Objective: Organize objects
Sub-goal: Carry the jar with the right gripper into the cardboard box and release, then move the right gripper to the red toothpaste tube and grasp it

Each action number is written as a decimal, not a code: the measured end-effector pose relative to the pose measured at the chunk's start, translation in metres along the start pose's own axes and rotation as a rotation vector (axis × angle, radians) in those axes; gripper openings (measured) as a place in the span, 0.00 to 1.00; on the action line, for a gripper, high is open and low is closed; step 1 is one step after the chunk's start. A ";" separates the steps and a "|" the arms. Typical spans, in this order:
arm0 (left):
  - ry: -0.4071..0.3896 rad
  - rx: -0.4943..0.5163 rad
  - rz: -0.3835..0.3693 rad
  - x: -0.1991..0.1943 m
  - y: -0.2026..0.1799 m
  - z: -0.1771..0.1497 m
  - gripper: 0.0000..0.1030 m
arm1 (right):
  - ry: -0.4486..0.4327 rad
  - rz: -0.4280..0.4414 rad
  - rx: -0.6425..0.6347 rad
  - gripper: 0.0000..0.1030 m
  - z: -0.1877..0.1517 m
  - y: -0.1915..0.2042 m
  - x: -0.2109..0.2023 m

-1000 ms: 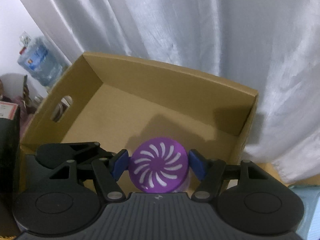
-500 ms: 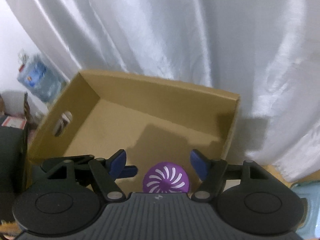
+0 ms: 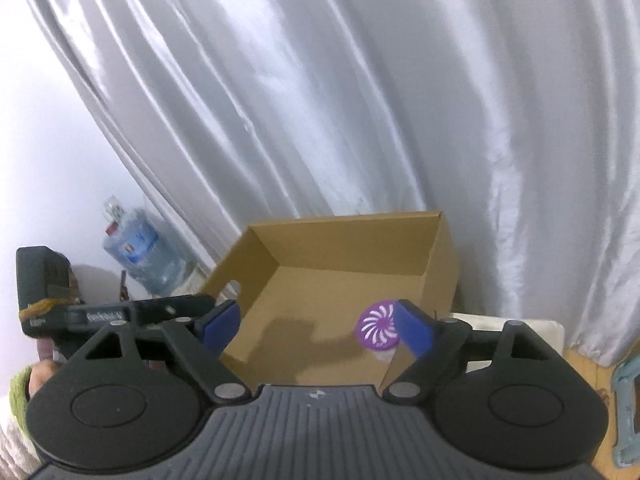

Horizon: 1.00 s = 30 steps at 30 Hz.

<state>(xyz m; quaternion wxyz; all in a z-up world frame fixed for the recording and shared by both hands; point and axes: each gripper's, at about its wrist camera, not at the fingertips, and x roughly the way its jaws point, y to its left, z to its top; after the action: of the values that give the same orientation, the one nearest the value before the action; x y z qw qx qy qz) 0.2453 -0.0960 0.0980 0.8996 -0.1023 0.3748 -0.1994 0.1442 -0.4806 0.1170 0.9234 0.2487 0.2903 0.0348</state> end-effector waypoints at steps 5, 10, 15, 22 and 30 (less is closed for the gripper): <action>-0.076 0.084 0.078 -0.068 0.011 -0.027 1.00 | -0.080 0.035 0.026 0.88 -0.040 0.020 -0.037; -0.056 0.146 0.075 -0.075 0.022 -0.080 1.00 | -0.100 0.110 0.141 0.92 -0.096 0.032 -0.031; -0.047 0.057 0.004 -0.063 0.031 -0.133 1.00 | 0.083 0.024 0.203 0.91 -0.145 0.035 0.038; 0.121 0.224 0.112 -0.007 -0.001 -0.191 1.00 | 0.258 -0.062 0.158 0.87 -0.164 0.037 0.105; 0.248 0.239 0.043 0.033 -0.013 -0.209 0.92 | 0.412 -0.106 0.078 0.74 -0.181 0.056 0.132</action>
<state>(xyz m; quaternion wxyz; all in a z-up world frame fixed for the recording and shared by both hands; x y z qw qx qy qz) 0.1138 -0.1290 -0.0645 0.8562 0.0388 0.4589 -0.2342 0.1580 -0.3247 -0.0527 0.8348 0.2563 0.4867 0.0249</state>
